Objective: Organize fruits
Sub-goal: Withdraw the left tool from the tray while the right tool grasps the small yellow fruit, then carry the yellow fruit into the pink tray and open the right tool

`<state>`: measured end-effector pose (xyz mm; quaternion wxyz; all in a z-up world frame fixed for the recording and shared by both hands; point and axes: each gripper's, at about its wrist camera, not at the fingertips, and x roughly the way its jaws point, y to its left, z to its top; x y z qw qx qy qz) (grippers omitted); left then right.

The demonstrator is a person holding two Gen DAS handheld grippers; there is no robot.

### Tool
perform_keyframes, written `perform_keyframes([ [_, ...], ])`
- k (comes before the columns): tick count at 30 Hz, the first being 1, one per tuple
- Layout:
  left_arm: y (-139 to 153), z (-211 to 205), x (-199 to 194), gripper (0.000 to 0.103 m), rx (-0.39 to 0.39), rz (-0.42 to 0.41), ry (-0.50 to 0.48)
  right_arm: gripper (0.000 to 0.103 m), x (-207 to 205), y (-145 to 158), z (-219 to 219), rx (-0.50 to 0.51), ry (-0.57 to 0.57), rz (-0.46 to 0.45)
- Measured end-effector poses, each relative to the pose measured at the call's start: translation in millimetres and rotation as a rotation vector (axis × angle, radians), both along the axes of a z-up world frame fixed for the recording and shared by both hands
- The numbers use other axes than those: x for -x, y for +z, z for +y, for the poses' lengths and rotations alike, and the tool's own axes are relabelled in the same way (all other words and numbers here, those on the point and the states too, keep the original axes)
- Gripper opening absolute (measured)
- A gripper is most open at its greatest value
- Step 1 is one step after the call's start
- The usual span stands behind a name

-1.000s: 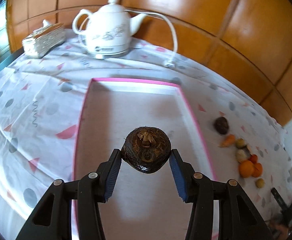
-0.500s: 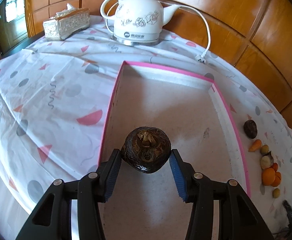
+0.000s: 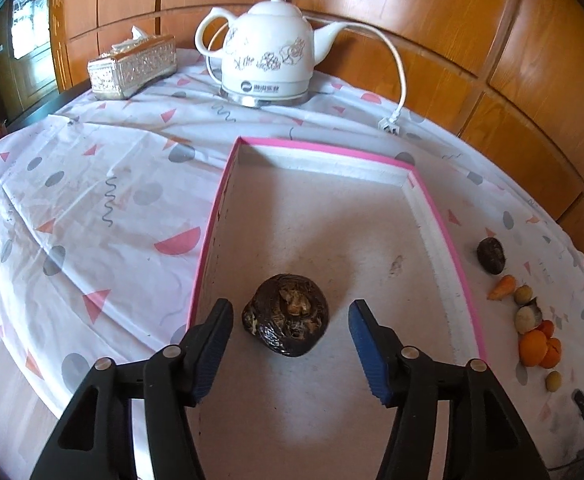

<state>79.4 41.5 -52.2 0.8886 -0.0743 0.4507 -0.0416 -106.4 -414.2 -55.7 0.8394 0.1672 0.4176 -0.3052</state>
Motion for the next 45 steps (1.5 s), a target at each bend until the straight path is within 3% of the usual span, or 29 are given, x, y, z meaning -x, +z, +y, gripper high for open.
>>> perform_keyframes([
  [11, 14, -4, 25, 0.068, 0.014, -0.032, -0.014, 0.062, -47, 10, 66, -0.157, 0.33, -0.071],
  [15, 17, -2, 31, 0.07, 0.013, -0.037, -0.017, 0.056, -63, 3, 86, -0.146, 0.403, -0.032],
  [23, 24, 1, 45, 0.074, 0.006, -0.06, 0.0, 0.026, -80, -11, 98, -0.08, 0.459, 0.042],
  [32, 26, 8, 51, 0.074, 0.011, -0.067, 0.02, 0.026, -69, -1, 115, -0.093, 0.544, 0.033],
  [45, 27, 25, 55, 0.077, 0.034, -0.067, 0.056, 0.026, -92, 37, 200, -0.141, 0.872, -0.049],
])
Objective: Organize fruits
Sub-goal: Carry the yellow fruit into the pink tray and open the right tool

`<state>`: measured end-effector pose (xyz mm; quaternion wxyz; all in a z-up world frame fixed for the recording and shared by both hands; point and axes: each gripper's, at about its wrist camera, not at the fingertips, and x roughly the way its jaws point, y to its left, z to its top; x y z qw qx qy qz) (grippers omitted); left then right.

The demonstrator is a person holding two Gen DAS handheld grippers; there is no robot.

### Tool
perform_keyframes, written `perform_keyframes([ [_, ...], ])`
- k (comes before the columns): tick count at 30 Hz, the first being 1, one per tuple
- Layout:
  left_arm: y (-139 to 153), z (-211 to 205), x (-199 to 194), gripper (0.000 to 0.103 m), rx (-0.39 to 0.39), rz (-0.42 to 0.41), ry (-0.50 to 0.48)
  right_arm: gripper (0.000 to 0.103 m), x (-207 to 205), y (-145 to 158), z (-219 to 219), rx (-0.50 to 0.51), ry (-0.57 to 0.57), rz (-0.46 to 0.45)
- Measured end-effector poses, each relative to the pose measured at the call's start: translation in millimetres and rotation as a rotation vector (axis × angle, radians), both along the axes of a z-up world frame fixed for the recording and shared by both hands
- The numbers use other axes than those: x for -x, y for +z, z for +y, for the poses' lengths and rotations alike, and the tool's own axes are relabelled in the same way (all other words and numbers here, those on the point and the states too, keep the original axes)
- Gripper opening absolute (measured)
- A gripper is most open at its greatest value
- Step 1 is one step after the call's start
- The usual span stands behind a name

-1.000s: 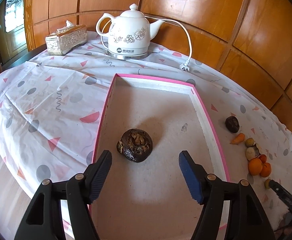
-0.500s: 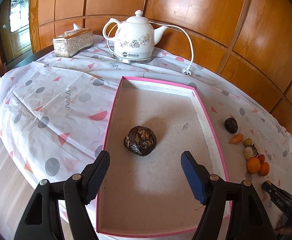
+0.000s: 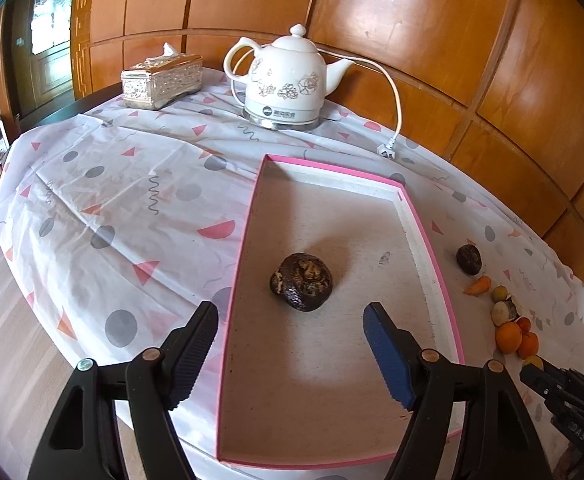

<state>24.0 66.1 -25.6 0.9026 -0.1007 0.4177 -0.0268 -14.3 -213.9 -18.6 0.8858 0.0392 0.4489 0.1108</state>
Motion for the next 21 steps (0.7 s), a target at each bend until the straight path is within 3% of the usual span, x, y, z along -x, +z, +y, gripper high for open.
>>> perform_keyframes([
  [12, -1, 45, -1, 0.077, 0.031, 0.001, 0.12, 0.026, -31, 5, 99, 0.008, 0.257, -0.011],
  [21, -11, 60, -2, 0.077, 0.035, 0.024, 0.162, 0.026, -63, -18, 133, 0.052, 0.284, 0.039],
])
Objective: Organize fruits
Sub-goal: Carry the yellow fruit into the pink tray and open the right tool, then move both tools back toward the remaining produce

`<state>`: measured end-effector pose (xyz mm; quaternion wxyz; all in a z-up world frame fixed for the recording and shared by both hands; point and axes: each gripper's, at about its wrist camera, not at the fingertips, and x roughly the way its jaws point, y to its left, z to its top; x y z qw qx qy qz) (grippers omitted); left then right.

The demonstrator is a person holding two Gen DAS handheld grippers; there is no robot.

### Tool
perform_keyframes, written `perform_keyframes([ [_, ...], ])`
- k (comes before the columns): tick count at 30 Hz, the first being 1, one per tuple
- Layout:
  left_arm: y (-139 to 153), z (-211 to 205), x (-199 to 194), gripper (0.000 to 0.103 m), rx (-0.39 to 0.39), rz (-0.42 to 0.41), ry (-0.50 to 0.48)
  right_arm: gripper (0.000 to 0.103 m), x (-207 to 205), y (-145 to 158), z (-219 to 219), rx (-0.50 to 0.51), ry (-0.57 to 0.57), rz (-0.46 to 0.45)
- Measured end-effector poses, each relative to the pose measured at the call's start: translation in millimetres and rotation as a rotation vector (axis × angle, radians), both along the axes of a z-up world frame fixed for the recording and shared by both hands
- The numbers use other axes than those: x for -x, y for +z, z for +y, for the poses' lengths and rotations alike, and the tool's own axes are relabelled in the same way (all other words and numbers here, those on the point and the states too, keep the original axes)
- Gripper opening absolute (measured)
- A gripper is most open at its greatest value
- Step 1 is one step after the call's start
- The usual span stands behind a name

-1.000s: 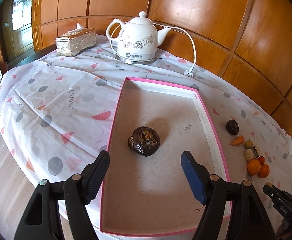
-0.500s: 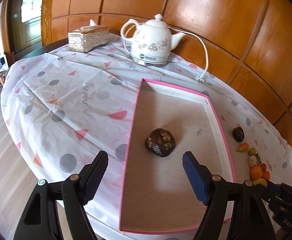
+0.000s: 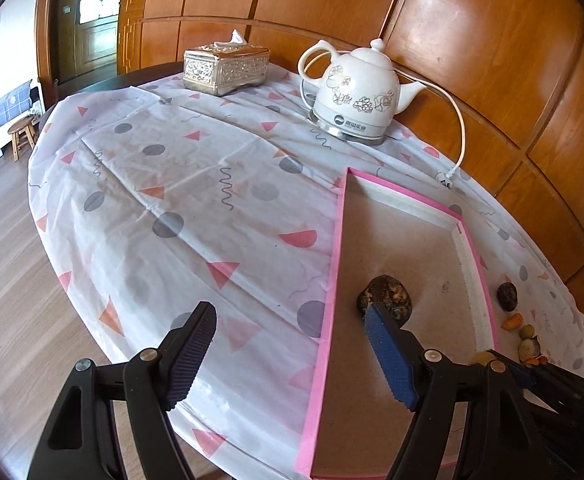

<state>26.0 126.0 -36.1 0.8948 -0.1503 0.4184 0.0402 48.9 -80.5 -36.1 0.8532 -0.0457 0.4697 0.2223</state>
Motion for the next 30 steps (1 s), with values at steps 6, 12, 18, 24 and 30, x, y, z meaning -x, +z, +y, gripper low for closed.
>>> perform_keyframes([
  [6, -6, -3, -1, 0.077, -0.007, 0.019, -0.009, 0.033, -7, -11, 2, 0.013, -0.035, 0.011],
  [12, -5, -7, 1, 0.077, -0.012, 0.014, -0.019, 0.033, 1, -6, -10, -0.007, -0.085, -0.005],
  [18, -2, -15, 3, 0.077, -0.009, 0.007, -0.044, 0.036, 15, 16, -25, -0.027, -0.148, -0.082],
  [24, 3, -23, 5, 0.077, -0.021, -0.003, -0.068, 0.038, 29, 26, -53, -0.034, -0.246, -0.125],
  [30, 5, -32, 4, 0.077, -0.032, -0.003, -0.099, 0.038, 44, 25, -94, -0.042, -0.366, -0.127],
])
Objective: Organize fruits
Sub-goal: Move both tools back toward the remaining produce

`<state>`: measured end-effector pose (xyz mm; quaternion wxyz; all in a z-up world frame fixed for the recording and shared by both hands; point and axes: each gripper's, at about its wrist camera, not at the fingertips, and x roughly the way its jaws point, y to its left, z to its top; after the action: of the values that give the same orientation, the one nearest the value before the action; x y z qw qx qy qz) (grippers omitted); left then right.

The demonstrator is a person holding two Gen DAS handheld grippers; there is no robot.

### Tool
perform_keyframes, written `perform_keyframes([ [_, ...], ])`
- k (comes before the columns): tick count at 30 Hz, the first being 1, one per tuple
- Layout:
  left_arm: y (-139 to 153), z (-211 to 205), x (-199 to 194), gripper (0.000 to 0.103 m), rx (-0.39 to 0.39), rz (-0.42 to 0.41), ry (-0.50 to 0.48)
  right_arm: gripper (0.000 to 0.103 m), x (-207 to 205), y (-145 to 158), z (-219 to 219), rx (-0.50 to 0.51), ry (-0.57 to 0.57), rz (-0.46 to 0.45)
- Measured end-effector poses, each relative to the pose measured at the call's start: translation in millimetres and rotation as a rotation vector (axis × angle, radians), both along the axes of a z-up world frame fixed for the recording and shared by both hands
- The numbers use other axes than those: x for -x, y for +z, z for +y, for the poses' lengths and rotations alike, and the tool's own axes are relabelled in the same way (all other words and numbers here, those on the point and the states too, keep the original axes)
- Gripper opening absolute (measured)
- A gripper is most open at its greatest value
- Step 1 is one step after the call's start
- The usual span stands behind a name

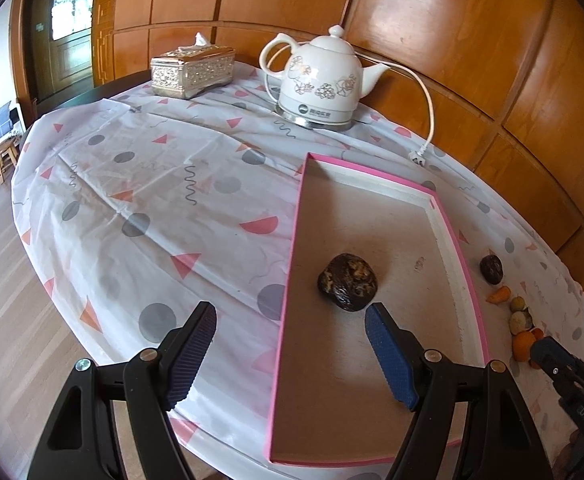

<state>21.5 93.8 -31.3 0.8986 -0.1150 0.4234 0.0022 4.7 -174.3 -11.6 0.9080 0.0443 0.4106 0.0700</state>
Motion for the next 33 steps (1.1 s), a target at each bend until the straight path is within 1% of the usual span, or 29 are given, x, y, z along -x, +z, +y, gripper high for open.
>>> perform_keyframes([
  [8, 2, -10, 0, 0.077, -0.014, -0.002, -0.032, 0.038, 22, -9, -65, 0.006, -0.184, 0.012],
  [15, 5, -22, -1, 0.077, -0.026, -0.009, -0.076, 0.038, 45, -19, -130, 0.02, -0.386, 0.032],
  [21, 8, -40, -4, 0.077, -0.028, -0.008, -0.133, 0.038, 69, -28, -183, 0.075, -0.576, 0.039],
  [28, 13, -69, -6, 0.077, -0.036, -0.016, -0.226, 0.038, 94, -41, -235, 0.1, -0.781, 0.059],
  [33, 16, -91, -10, 0.077, -0.04, -0.013, -0.286, 0.038, 105, -48, -259, 0.119, -0.877, 0.067],
])
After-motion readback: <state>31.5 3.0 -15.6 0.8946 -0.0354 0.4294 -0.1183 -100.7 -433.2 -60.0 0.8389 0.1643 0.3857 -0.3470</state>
